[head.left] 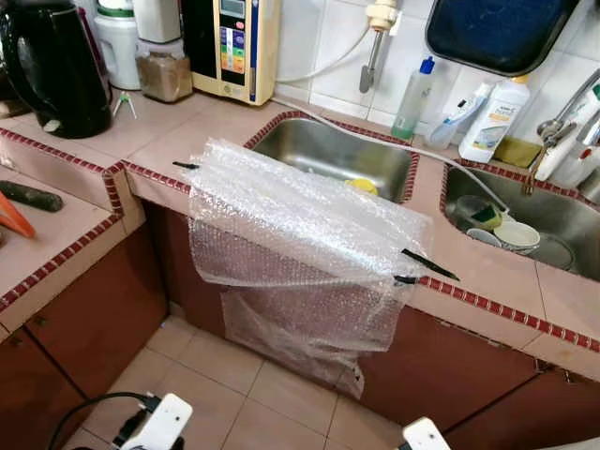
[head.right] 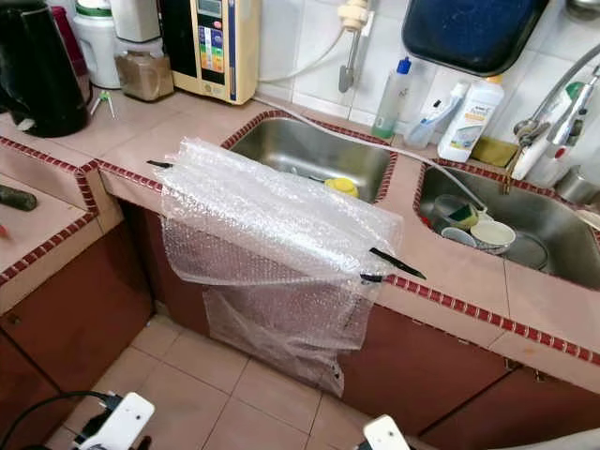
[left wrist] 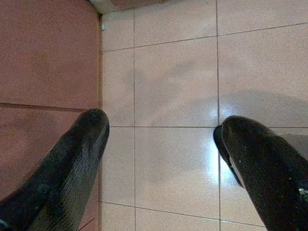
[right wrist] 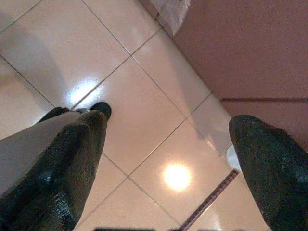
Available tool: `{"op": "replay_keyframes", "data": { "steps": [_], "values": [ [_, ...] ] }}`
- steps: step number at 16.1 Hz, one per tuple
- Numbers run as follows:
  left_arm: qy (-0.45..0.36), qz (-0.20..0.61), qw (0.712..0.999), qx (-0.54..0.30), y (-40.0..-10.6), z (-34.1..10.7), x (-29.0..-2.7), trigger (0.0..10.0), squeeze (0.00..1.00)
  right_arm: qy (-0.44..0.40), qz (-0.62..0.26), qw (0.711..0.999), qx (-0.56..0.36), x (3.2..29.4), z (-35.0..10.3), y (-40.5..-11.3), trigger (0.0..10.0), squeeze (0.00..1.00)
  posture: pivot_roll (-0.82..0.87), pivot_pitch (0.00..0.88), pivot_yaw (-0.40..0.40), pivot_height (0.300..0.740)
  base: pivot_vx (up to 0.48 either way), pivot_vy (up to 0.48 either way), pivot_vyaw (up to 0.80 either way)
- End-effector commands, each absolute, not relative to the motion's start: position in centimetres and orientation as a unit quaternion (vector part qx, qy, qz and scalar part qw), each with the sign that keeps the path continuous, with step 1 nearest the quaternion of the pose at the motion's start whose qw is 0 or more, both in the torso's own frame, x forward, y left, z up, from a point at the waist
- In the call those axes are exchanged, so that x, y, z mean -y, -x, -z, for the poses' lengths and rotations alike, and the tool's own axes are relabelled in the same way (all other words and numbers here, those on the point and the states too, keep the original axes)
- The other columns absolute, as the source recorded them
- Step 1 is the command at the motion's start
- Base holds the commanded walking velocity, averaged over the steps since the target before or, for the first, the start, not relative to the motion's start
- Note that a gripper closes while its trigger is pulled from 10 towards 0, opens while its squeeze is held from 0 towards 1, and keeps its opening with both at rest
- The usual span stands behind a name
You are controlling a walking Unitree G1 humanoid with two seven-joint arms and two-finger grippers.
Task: Kitchen organization
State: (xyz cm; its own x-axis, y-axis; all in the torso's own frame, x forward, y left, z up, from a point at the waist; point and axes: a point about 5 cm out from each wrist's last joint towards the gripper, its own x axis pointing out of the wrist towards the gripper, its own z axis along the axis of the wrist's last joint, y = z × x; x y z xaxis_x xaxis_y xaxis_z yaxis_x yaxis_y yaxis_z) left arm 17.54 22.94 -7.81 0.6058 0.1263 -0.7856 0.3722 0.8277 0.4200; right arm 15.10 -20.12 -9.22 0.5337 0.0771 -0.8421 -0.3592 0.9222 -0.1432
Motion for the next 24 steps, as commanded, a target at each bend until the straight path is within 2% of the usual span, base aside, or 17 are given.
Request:
{"op": "replay_keyframes", "data": {
  "steps": [1, 4, 6, 8, 12, 15, 24],
  "values": [
    [-0.291, 0.087, 0.848, -0.434, -18.1, 7.7, -22.4, 10.0, 0.00, 0.143, -0.115, 0.871, -0.456, 20.3, 8.8, -16.0, 10.0, 0.00, 0.22, 0.000, -0.093, 0.740, 0.000, 0.000, 0.00],
    [-0.299, 0.138, 0.832, -0.446, -18.4, 7.9, -21.3, 10.0, 0.00, 0.113, -0.092, 0.885, -0.443, 19.1, 8.6, -17.1, 10.0, 0.00, 0.21, 0.000, -0.047, 0.740, 0.000, 0.000, 0.00],
    [-0.313, 0.157, 0.825, -0.443, -19.2, 7.6, -21.0, 10.0, 0.00, 0.098, -0.075, 0.883, -0.453, 18.5, 8.9, -16.8, 10.0, 0.00, 0.21, 0.000, -0.045, 0.740, 0.000, 0.000, 0.40],
    [-0.292, 0.134, 0.832, -0.452, -19.5, 7.5, -21.0, 10.0, 0.00, 0.117, -0.085, 0.872, -0.469, 18.3, 9.2, -16.3, 10.0, 0.00, 0.21, 0.000, -0.054, 0.740, 0.000, 0.000, 0.80],
    [-0.277, 0.090, 0.829, -0.478, -19.3, 7.6, -21.3, 10.0, 0.00, 0.131, -0.111, 0.874, -0.455, 17.9, 8.8, -17.1, 10.0, 0.00, 0.19, 0.000, -0.059, 0.740, 0.000, 0.000, 0.80],
    [-0.265, 0.100, 0.833, -0.475, -19.6, 7.7, -20.3, 10.0, 0.00, 0.137, -0.114, 0.873, -0.453, 18.0, 8.7, -17.5, 10.0, 0.00, 0.19, 0.000, -0.070, 0.740, 0.000, 0.000, 0.78],
    [-0.267, 0.076, 0.826, -0.492, -18.8, 7.8, -21.9, 10.0, 0.00, 0.154, -0.136, 0.859, -0.468, 18.0, 9.1, -16.7, 10.0, 0.00, 0.18, 0.000, -0.089, 0.740, 0.000, 0.000, 0.78]
  ]
}}
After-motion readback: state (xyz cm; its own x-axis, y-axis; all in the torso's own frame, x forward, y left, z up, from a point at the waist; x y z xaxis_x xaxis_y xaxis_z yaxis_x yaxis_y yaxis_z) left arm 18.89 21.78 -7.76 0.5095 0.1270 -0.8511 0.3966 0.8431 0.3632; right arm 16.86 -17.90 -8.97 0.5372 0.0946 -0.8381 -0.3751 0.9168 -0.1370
